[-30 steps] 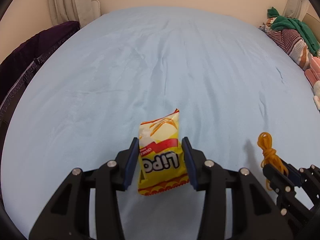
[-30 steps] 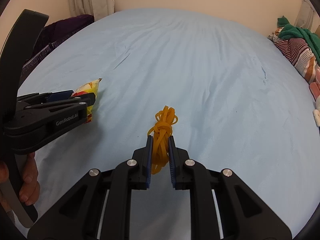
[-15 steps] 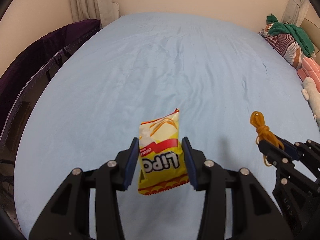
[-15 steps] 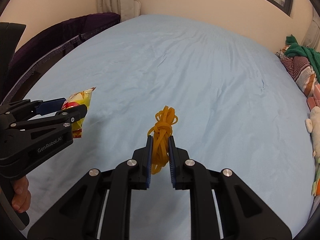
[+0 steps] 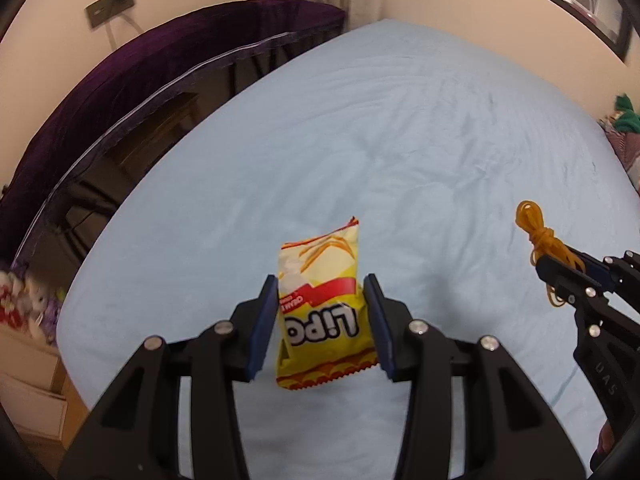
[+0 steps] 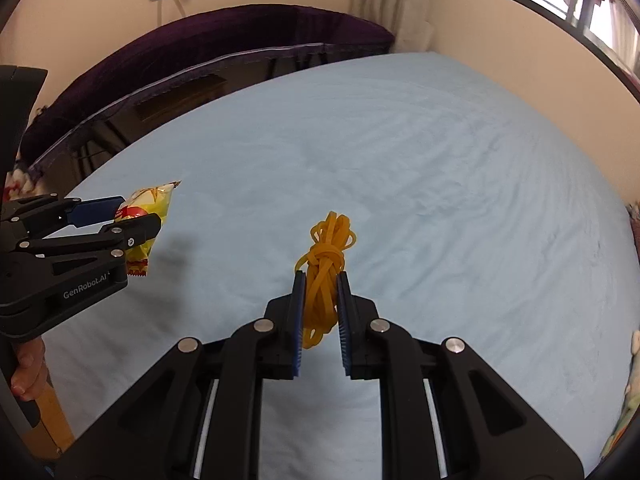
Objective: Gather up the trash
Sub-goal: 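Carry rubber band and chips bag over the grey bin and open both tools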
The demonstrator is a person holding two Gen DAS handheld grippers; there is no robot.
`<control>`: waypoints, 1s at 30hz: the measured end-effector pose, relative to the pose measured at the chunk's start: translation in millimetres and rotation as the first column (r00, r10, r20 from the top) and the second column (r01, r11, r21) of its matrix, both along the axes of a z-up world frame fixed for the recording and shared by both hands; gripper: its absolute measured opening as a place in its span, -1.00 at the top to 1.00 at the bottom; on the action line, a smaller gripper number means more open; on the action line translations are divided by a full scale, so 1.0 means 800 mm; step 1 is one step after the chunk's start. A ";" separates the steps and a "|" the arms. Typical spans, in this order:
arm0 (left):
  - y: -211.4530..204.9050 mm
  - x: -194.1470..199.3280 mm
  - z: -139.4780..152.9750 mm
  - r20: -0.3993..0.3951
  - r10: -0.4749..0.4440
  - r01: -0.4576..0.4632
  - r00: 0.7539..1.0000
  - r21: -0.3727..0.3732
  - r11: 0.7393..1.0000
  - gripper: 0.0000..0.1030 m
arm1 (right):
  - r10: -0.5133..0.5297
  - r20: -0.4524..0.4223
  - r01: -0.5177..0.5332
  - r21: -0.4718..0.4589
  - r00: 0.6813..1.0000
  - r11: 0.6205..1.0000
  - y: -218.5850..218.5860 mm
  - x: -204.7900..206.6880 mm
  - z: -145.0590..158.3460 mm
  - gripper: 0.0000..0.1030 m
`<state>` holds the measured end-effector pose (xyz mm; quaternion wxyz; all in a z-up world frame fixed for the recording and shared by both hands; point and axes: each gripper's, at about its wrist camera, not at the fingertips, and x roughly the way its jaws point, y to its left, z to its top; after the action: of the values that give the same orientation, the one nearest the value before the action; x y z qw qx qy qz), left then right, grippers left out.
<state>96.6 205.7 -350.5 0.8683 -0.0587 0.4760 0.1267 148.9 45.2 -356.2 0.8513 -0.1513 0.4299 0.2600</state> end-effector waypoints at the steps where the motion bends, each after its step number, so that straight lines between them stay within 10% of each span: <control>1: 0.018 -0.020 -0.001 -0.003 0.038 -0.038 0.999 0.004 0.999 0.16 | 0.033 0.001 -0.033 0.004 0.999 0.999 0.017 -0.011 0.002 0.73; 14: 0.234 -0.290 -0.027 -0.077 0.434 -0.433 0.897 0.028 0.901 0.16 | 0.452 -0.039 -0.450 0.047 0.891 0.892 0.287 -0.208 -0.009 0.73; 30: 0.357 -0.579 -0.078 -0.139 0.791 -0.796 0.596 0.029 0.605 0.16 | 0.815 -0.089 -0.814 0.055 0.572 0.578 0.501 -0.473 -0.064 0.73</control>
<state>-366.5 491.2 -412.5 0.6853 -0.2707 0.4613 0.4943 -229.2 445.8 -407.1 0.6135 -0.3147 0.3553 0.6312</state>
